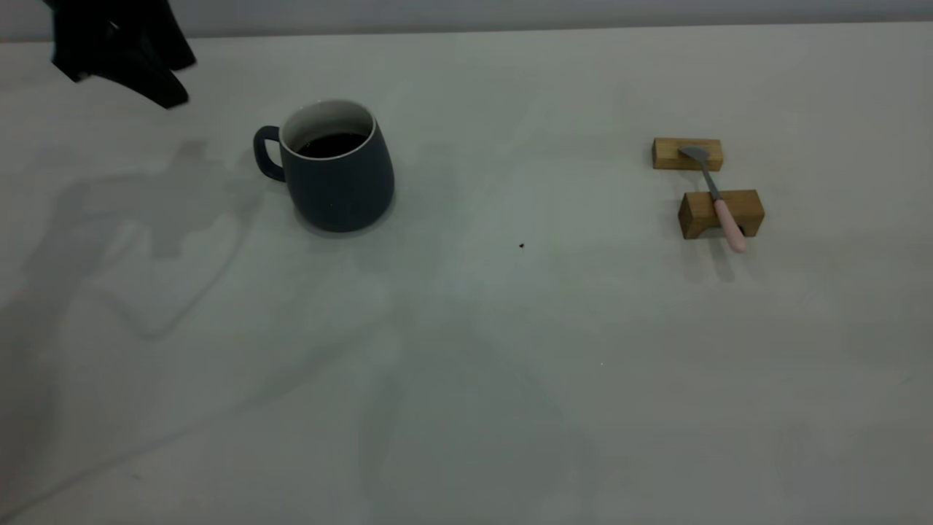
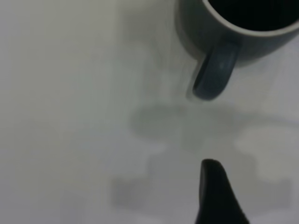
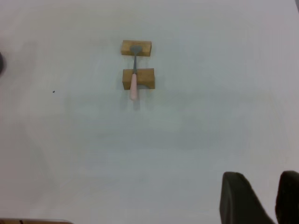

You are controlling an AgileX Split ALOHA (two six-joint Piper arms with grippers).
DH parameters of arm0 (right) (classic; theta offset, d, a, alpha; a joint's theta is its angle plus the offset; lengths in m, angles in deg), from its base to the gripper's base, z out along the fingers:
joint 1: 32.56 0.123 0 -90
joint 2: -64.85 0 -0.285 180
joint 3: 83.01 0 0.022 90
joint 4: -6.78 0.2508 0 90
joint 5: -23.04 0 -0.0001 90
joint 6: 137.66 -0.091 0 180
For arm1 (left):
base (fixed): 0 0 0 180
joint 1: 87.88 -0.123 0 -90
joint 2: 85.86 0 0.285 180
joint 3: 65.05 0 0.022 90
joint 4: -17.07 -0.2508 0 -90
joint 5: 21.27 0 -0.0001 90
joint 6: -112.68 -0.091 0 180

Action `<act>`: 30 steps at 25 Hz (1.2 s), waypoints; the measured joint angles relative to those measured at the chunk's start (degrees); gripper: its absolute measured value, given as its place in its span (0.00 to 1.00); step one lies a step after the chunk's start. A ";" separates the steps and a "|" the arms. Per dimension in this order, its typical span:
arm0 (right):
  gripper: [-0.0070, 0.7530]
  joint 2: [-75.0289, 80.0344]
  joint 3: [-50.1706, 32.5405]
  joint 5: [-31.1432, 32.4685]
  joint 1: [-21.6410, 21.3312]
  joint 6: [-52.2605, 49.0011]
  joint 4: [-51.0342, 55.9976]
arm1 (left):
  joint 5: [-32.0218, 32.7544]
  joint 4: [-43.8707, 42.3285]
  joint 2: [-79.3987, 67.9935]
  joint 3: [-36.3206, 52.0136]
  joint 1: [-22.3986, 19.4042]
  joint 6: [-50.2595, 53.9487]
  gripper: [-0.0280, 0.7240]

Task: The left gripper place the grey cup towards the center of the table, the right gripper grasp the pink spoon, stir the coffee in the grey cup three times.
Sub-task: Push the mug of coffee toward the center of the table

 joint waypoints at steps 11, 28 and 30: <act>0.32 0.00 0.00 0.00 0.00 0.00 0.00 | 2.99 0.65 -11.48 -8.67 4.44 -3.85 0.68; 0.32 0.00 0.00 0.00 0.00 0.00 0.00 | -2.51 6.25 -14.30 -9.13 15.47 0.09 0.68; 0.32 0.00 0.00 0.00 0.00 0.00 0.00 | -2.87 6.25 -14.30 -9.13 16.27 0.70 0.68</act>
